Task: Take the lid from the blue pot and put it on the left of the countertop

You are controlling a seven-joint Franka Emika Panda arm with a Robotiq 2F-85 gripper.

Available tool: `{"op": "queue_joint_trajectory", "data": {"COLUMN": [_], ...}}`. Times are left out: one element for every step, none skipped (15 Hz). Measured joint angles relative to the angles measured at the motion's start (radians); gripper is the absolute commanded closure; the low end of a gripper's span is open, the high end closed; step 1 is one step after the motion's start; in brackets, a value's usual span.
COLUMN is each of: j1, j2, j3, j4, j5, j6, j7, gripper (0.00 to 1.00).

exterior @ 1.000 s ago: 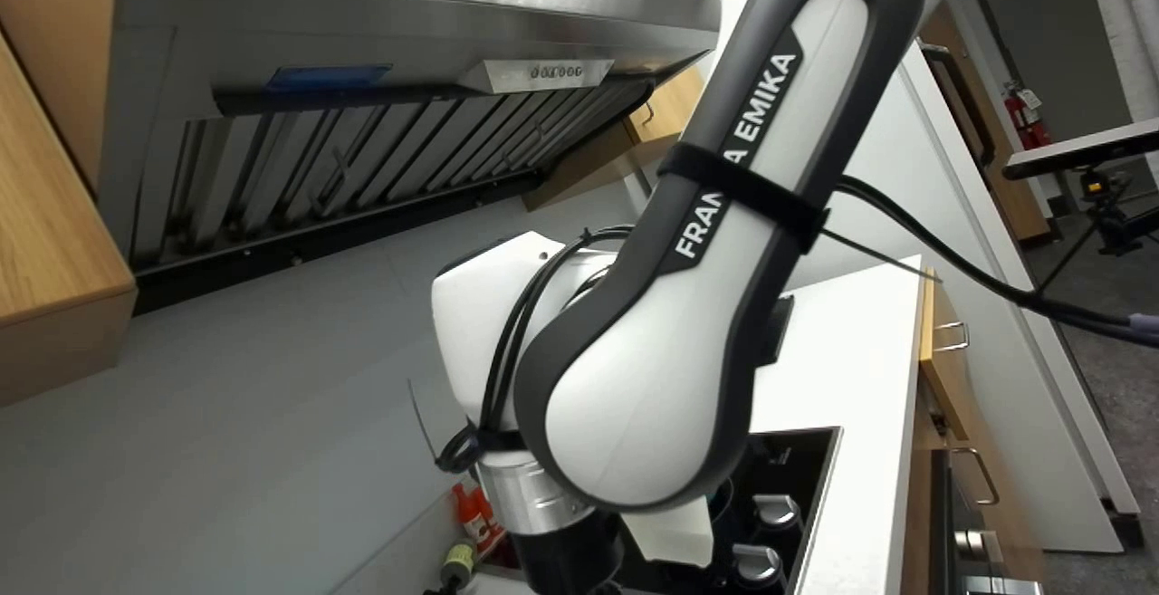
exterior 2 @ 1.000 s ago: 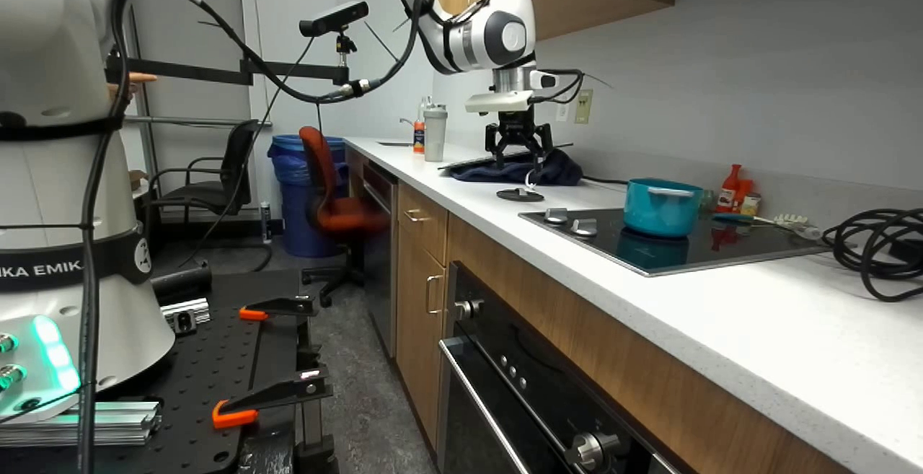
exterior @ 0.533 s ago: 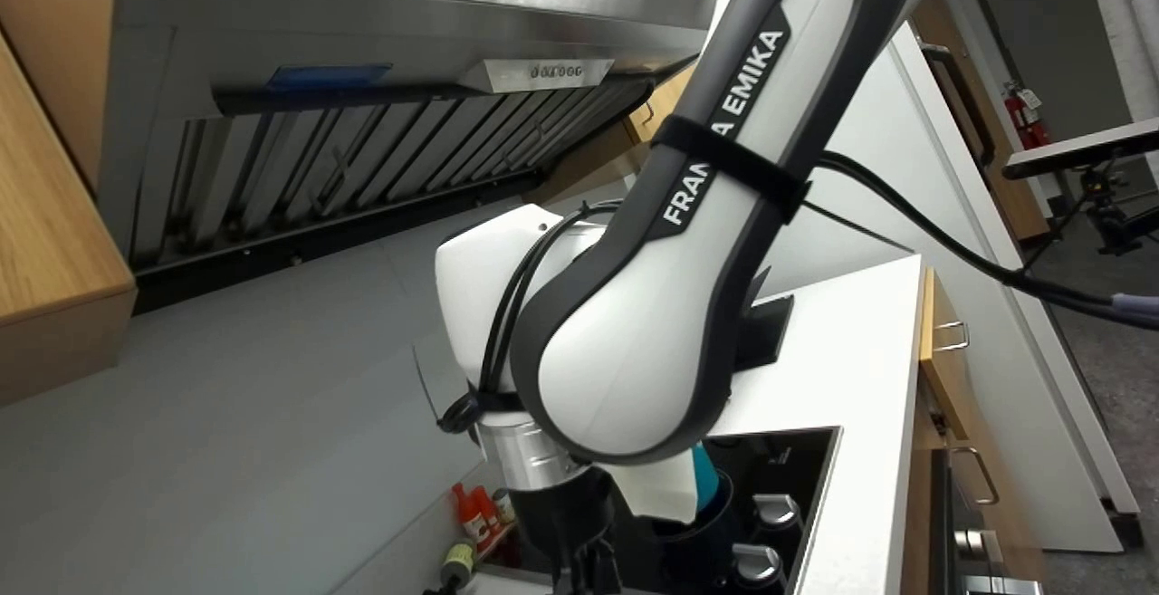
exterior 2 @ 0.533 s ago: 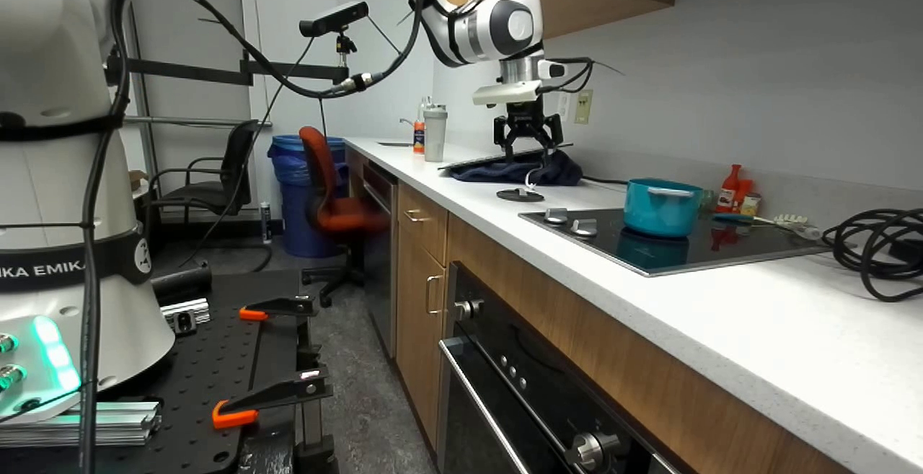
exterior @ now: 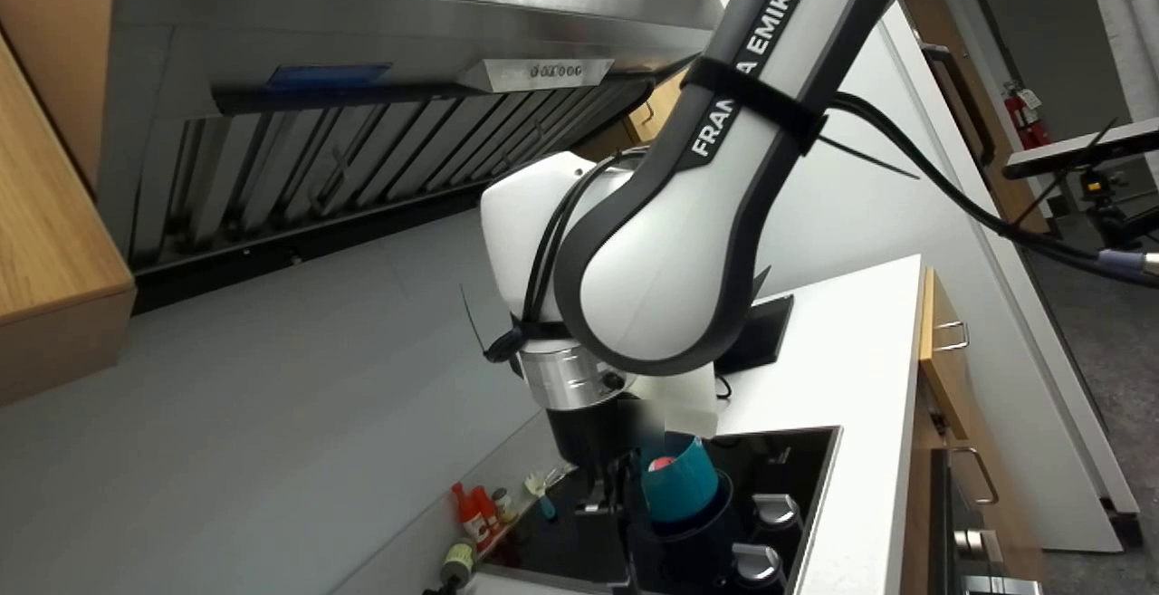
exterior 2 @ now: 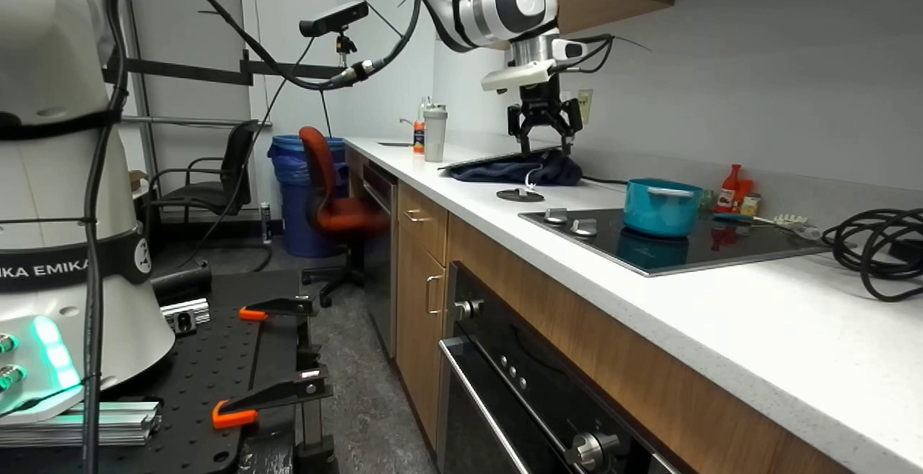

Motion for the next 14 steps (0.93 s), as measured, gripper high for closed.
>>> {"op": "queue_joint_trajectory", "data": {"j1": [-0.005, -0.010, -0.014, -0.017, -0.021, -0.024, -0.027, -0.031, -0.034, -0.038, -0.041, -0.044, -0.047, -0.050], "j2": [-0.019, -0.038, -0.057, -0.076, -0.095, -0.114, -0.133, -0.151, -0.170, -0.190, -0.211, -0.233, -0.256, -0.280], "j3": [-0.007, -0.012, -0.018, -0.024, -0.028, -0.032, -0.034, -0.035, -0.035, -0.036, -0.036, -0.036, -0.036, -0.036], "j4": [-0.021, -0.041, -0.064, -0.087, -0.110, -0.134, -0.157, -0.179, -0.200, -0.221, -0.240, -0.259, -0.278, -0.296], "j5": [0.000, 0.000, 0.000, -0.002, -0.004, -0.008, -0.011, -0.014, -0.016, -0.016, -0.019, -0.023, -0.029, -0.037], "j6": [0.000, 0.000, 0.000, 0.000, 0.000, 0.000, 0.001, 0.001, 0.001, 0.001, 0.002, 0.002, 0.002, 0.002], "j7": [0.007, 0.014, 0.023, 0.033, 0.045, 0.060, 0.076, 0.091, 0.105, 0.116, 0.128, 0.140, 0.153, 0.167], "gripper": [0.00, 0.00, 0.00, 0.00, 0.00, 0.00, 0.00, 0.00, 0.00, 0.00, 0.00, 0.00, 0.00, 0.00]}}
